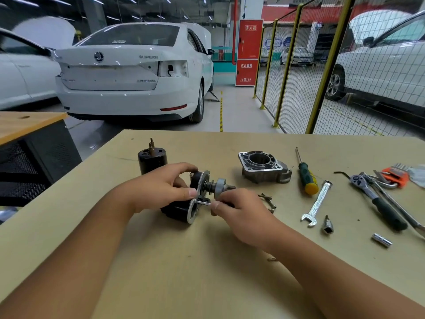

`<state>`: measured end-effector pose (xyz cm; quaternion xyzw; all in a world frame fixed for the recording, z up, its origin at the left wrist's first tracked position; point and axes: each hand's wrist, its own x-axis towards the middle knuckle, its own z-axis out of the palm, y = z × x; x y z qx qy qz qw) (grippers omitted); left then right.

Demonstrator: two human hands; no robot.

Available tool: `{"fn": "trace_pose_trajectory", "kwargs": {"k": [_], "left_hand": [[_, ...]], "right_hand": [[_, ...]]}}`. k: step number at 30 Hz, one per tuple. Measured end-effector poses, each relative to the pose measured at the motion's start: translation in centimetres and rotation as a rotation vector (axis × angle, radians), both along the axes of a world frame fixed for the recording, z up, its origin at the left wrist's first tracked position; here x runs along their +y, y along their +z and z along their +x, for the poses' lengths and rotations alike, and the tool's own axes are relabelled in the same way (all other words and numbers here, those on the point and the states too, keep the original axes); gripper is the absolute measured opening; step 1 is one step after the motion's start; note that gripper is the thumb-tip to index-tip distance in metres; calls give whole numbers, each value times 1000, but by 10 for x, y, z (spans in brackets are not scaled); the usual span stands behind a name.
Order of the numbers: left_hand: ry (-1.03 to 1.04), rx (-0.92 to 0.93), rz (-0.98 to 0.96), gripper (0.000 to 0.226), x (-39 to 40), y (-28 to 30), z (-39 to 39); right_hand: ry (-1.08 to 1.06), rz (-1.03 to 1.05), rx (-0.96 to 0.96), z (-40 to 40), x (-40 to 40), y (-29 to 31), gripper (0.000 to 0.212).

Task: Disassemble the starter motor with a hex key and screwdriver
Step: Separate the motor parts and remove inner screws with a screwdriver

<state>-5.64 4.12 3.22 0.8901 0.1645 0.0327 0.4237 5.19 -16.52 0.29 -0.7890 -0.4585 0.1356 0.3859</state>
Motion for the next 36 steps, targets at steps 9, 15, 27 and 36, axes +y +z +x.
{"fn": "trace_pose_trajectory", "kwargs": {"k": [9, 15, 27, 36], "left_hand": [[1, 20, -28, 53, 0, 0, 1], [17, 24, 25, 76, -6, 1, 4], [170, 5, 109, 80, -16, -6, 15], [323, -12, 250, 97, -30, -5, 18]], "right_hand": [[-39, 39, -85, 2, 1, -2, 25], [-39, 26, -265, -1, 0, 1, 26], [152, -180, -424, 21, -14, 21, 23], [-83, 54, -351, 55, -26, 30, 21]]}}
